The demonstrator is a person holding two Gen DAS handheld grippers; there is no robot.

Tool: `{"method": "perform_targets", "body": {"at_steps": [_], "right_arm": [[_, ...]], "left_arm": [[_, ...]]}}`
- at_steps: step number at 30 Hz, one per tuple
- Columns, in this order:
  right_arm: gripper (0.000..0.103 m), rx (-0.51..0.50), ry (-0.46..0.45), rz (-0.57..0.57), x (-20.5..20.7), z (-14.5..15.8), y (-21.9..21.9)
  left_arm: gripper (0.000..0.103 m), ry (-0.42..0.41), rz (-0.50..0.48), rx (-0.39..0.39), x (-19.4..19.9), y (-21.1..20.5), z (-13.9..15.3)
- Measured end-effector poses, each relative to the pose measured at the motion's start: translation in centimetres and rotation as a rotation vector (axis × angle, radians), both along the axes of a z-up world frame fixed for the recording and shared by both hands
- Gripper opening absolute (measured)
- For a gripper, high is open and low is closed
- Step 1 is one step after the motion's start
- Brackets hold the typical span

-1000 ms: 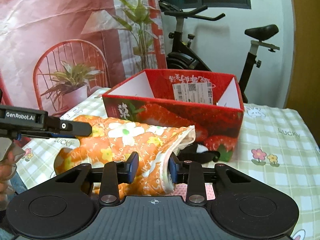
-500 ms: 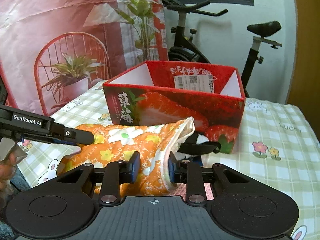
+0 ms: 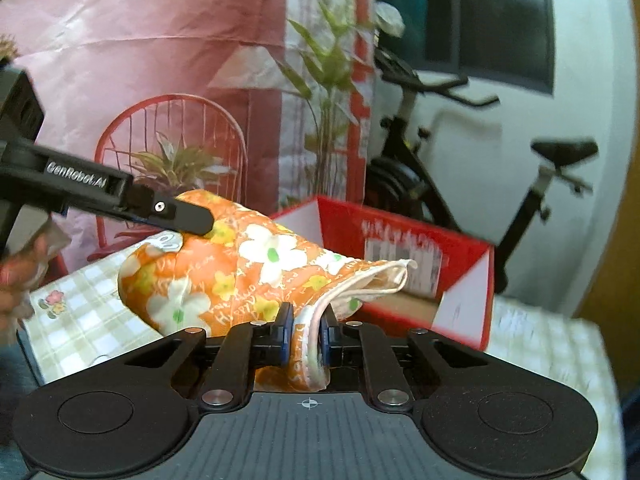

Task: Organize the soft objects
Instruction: 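Close the left gripper on the orange floral cloth and lift it, then carry the orange cloth into the red box and open the left gripper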

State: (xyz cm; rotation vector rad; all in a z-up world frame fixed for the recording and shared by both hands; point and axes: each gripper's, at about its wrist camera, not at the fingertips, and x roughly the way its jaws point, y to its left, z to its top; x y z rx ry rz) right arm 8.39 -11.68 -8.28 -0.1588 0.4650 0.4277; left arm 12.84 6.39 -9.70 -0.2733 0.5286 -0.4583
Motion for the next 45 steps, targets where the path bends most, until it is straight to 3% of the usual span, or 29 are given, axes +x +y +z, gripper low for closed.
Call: {"method": "perform_targets", "body": {"at_steps": [7,10,17,21,27,29,34,39,43,45], "right_arm": [[0.012,-0.135,-0.097,0.008,5.4,0.9,1.0],[0.012,-0.157,-0.091,-0.021,8.6,0.1,1.4],[0.011,-0.071,0.068,-0.102,14.8,-2.8,0.8],[0.011,-0.025,0.169,-0.133,17.0,-4.5,0.2],[0.011,0.025,0.277,-0.194,19.4,-6.6,-1.2],[0.011,0.022,0.295,-0.2,19.6,-7.1,-1.3],[0.018,0.025,0.315,-0.23,19.8,-7.4,-1.4],[0.038,0.0,0.273,-0.253,18.0,-6.2,-2.0],[0.043,0.036,0.217,-0.247,15.4,-4.2,-2.7],[0.046,0.088,0.2,-0.228,13.6,-3.2,-3.5]], "left_arm": [[0.04,-0.014,0.038,-0.075,5.2,-0.2,1.0],[0.04,-0.005,0.07,-0.058,7.8,-1.0,0.8],[0.042,0.121,0.125,-0.043,13.4,-2.3,-1.1],[0.045,0.162,0.128,0.015,15.2,-2.8,-2.2],[0.066,0.197,0.139,0.092,16.2,-2.5,-3.4],[0.072,0.207,0.164,0.098,16.2,-2.2,-3.5],[0.072,0.208,0.151,0.104,15.7,-2.0,-3.5],[0.072,0.18,0.123,0.121,14.0,-2.0,-2.8],[0.072,0.164,0.104,0.128,11.8,-1.5,-2.1],[0.072,0.174,0.097,0.092,10.5,-0.9,-1.7]]}}
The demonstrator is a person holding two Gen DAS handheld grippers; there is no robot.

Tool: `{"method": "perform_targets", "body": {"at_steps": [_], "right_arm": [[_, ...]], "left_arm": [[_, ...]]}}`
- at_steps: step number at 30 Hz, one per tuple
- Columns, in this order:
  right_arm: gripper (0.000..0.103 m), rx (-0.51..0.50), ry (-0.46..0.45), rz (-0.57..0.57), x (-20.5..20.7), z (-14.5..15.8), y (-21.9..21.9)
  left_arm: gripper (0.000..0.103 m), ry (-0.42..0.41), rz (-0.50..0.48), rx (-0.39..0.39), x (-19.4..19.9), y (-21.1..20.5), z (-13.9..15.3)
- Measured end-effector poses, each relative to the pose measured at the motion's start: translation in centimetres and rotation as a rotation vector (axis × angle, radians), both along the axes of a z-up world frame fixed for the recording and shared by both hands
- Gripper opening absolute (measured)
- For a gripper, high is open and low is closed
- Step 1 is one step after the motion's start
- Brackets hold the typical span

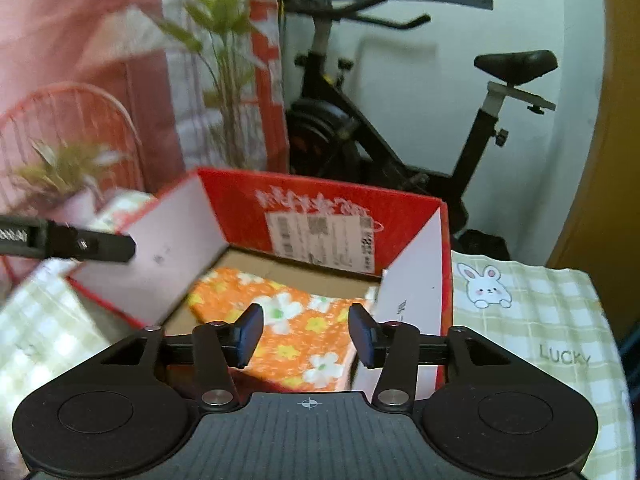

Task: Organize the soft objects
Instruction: 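Carry the orange cloth into the red box and open the left gripper, then move the left tool back to the pink knitted towel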

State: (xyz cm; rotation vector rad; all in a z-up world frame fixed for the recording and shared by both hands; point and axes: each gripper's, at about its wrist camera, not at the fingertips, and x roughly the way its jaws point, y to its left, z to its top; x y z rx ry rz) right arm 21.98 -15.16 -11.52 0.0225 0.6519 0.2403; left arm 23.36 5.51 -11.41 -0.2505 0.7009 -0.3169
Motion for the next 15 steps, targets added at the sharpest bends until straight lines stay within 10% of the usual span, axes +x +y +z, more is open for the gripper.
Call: {"method": "perform_targets", "body": {"at_steps": [15], "right_arm": [[0.046,0.082,-0.013,0.048,-13.2,-0.9,0.3]], "left_arm": [[0.072,0.017,-0.036,0.013,-10.8,1.7,-1.5]]}}
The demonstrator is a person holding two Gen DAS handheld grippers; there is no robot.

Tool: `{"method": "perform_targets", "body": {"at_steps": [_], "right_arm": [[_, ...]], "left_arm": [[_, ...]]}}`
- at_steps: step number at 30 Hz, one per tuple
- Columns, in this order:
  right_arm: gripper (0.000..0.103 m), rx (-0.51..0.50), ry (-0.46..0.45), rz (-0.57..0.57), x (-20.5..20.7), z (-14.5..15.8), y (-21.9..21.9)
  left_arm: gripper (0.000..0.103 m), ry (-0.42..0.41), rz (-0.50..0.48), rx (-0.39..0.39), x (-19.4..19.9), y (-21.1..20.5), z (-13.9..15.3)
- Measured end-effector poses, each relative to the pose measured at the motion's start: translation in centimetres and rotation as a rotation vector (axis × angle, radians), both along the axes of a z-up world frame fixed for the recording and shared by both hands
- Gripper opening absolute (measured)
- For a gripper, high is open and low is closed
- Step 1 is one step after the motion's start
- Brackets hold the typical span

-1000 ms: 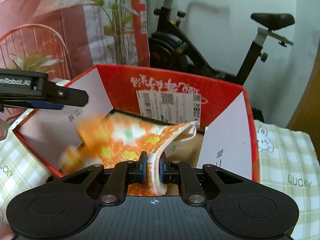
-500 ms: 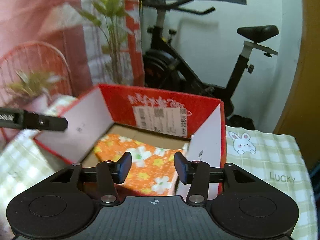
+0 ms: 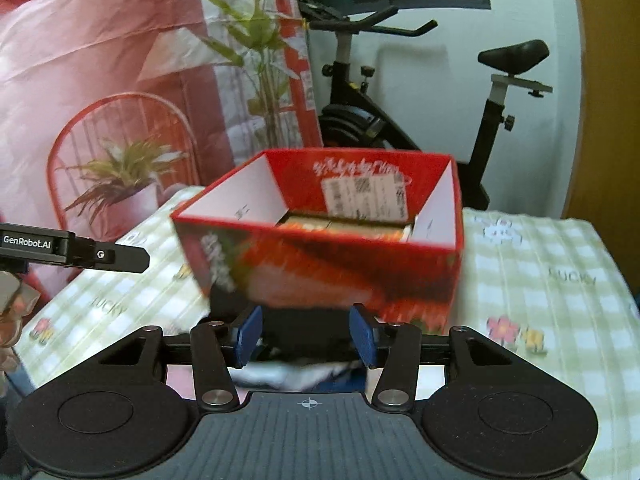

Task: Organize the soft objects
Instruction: 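Move the left tool back to the pink knitted towel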

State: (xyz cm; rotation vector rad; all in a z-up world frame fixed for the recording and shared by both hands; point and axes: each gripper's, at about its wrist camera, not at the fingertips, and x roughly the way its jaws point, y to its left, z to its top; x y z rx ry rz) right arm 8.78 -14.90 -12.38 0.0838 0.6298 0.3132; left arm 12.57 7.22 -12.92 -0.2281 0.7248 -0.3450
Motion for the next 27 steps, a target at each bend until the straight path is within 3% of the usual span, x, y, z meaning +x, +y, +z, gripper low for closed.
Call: {"method": "perform_targets", "body": {"at_steps": [6,12,17,22,27], "right_arm": [[0.058,0.003,0.01,-0.021,-3.7,-1.0,-0.2],[0.066,-0.009,0.03,-0.031,-6.3,-2.4,-0.6],[0.069,-0.069,0.06,-0.038,-6.9,-4.1,0.1],[0.072,-0.112,0.032,-0.02,-6.8,-4.6,0.7],[0.073,-0.112,0.053,-0.009,-6.5,-5.2,0.9]], "left_arm": [[0.072,-0.024,-0.036,0.048,-3.5,-0.9,-1.0],[0.073,-0.028,-0.06,0.028,-5.8,-1.5,-2.7],[0.077,-0.005,-0.057,0.052,-5.8,-1.4,-3.5],[0.079,0.011,-0.072,0.051,-5.8,-1.6,-4.2],[0.079,0.047,-0.104,0.004,-5.8,-1.5,-5.2]]}}
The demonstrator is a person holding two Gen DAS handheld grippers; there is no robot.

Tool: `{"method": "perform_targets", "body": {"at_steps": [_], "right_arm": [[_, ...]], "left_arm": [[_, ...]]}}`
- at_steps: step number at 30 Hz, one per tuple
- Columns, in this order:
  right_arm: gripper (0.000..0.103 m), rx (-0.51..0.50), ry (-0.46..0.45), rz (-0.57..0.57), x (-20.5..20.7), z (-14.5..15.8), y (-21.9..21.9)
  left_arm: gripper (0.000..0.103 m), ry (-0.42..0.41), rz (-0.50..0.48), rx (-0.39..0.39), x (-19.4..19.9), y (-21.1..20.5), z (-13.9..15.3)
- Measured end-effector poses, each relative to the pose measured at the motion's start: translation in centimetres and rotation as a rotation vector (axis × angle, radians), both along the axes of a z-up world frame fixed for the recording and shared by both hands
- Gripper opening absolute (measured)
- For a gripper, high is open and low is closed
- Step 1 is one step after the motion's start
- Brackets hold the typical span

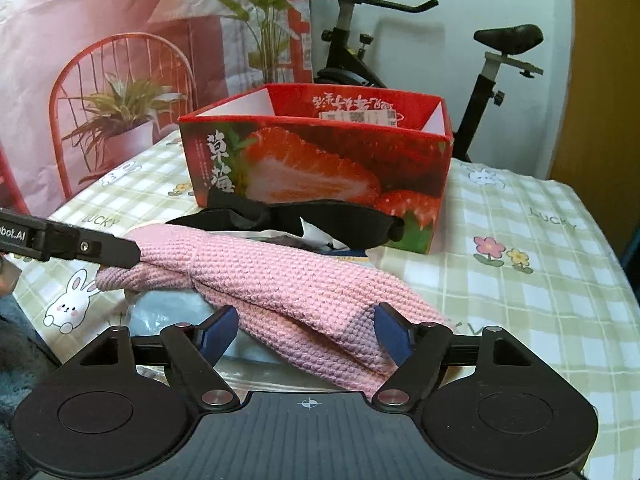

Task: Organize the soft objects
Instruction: 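Move the left tool back to the pink knitted towel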

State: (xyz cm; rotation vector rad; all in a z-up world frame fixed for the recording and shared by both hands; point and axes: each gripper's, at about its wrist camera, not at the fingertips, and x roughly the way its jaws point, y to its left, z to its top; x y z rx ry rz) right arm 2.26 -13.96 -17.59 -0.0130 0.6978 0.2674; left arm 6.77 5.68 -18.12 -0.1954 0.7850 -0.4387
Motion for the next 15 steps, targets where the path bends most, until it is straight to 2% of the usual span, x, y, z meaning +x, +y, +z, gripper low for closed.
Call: {"method": "perform_targets", "body": {"at_steps": [4,11,15], "right_arm": [[0.073,0.012,0.006,0.0,0.12,-0.19,-0.08],[0.064,0.046,0.014,-0.014,0.28,-0.51,-0.75],[0.062,0.058,0.017,-0.023,0.37,-0.59,-1.01]], "left_arm": [[0.083,-0.01,-0.02,0.01,-0.16,-0.26,-0.24],[0.083,-0.024,-0.074,0.061,-0.4,-0.92,-0.8],[0.083,-0.026,-0.046,0.054,-0.44,-0.28,-0.77]]}}
